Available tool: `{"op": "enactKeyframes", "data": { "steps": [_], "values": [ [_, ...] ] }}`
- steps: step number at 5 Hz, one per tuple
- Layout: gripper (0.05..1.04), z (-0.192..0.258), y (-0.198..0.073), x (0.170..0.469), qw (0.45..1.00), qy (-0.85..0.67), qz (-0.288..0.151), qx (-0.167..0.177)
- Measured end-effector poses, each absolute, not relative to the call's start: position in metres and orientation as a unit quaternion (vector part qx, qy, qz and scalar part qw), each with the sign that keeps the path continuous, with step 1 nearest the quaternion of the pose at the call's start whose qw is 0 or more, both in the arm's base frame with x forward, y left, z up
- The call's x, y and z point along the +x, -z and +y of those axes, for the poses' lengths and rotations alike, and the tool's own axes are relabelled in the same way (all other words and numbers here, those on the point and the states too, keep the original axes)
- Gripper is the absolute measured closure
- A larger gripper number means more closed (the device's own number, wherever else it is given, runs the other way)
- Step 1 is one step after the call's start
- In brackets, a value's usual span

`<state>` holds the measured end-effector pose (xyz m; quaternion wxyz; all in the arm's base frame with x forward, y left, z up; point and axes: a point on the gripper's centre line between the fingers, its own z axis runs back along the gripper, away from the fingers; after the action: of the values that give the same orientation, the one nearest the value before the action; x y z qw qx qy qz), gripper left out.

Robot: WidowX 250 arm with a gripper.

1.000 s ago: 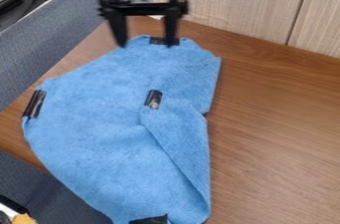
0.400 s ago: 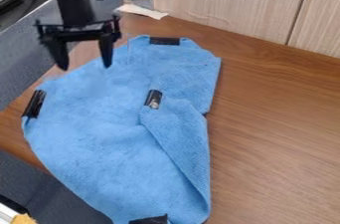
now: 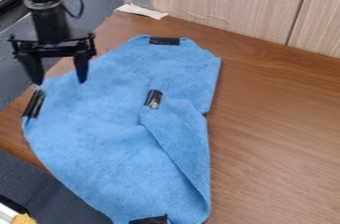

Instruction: Fold the cloth from the bottom left to the centre

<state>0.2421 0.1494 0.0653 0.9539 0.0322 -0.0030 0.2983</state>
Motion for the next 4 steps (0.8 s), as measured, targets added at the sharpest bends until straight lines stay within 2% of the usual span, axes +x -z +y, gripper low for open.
{"op": "enactKeyframes", "data": {
  "steps": [1, 4],
  "values": [
    [0.083, 0.161, -0.061, 0.228, 0.947, -0.32, 0.022, 0.035],
    [0.083, 0.166, -0.036, 0.221, 0.95, -0.306, 0.058, 0.026]
  ]
}}
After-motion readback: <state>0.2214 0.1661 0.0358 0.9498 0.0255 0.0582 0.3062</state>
